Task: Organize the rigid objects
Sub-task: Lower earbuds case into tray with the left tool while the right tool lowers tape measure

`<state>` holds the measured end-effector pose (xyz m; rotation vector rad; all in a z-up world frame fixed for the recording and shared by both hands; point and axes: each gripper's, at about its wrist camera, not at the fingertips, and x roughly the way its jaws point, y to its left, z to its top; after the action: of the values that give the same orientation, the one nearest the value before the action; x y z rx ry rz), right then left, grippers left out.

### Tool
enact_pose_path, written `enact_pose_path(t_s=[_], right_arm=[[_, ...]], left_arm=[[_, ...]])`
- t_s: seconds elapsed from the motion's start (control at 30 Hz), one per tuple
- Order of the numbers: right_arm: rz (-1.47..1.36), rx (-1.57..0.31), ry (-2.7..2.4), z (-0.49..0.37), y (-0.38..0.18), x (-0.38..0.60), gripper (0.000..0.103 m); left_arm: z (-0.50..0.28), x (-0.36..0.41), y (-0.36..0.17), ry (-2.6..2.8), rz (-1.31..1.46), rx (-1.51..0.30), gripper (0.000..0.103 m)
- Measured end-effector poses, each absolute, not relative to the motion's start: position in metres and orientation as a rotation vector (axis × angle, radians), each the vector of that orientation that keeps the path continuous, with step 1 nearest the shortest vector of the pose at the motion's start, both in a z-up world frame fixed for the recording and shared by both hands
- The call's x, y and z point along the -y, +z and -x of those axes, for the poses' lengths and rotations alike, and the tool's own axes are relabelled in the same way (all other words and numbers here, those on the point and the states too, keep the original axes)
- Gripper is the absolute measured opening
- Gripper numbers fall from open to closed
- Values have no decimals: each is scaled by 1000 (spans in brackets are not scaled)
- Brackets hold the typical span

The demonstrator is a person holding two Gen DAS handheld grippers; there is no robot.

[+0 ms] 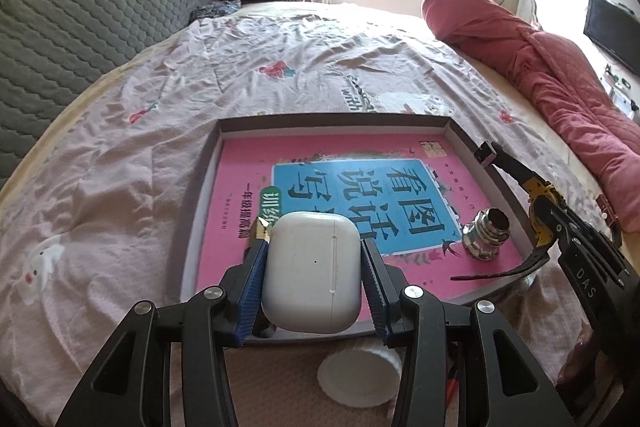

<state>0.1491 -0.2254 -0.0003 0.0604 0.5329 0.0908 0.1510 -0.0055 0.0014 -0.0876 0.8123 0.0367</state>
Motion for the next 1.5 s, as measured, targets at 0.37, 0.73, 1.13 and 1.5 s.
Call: enact_pose_path(t_s=[0.37,0.73,1.13,1.5], right_arm=[[10,-562,88,-156,-13,215,18],[126,-559,67,-155,-20,201,18],[217,-568,63,-152,-24,192,18],[170,-573,87,-152,-22,201,18]], left_arm=[[-171,16,-16,41,76,-848,47],[-178,24,-28,33,63,-885,47],[-180,25,-36,34,64,-912,47],[-181,23,-41,33,72,-922,47]])
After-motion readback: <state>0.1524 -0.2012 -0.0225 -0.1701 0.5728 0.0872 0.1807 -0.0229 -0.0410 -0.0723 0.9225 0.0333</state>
